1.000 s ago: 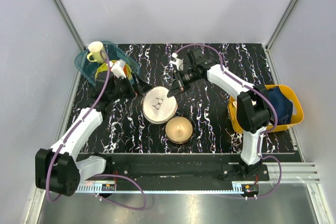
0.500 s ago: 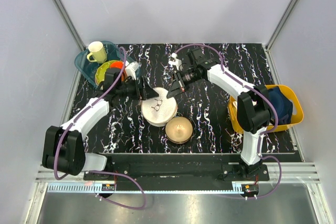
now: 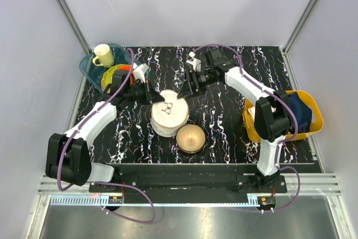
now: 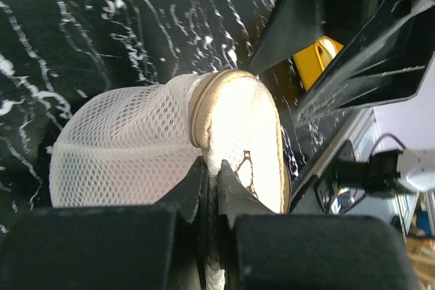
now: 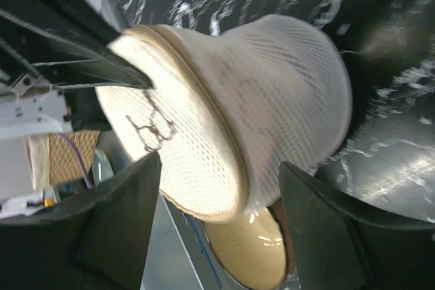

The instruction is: Unzip the laundry bag and remove the bra

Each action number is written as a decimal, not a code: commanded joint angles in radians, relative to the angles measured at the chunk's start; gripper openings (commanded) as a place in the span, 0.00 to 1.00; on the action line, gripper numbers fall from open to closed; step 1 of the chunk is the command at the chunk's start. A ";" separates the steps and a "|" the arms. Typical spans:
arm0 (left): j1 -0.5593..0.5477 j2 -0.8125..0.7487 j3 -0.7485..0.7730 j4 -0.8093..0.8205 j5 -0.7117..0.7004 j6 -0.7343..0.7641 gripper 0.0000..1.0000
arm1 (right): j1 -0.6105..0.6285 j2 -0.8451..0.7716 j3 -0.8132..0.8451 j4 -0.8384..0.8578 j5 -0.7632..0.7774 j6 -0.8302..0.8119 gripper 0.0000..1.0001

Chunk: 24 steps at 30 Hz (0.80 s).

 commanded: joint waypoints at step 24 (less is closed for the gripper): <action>-0.159 -0.440 -0.409 0.179 -0.851 -0.896 0.78 | -0.182 -0.233 -0.608 0.891 0.067 0.898 0.91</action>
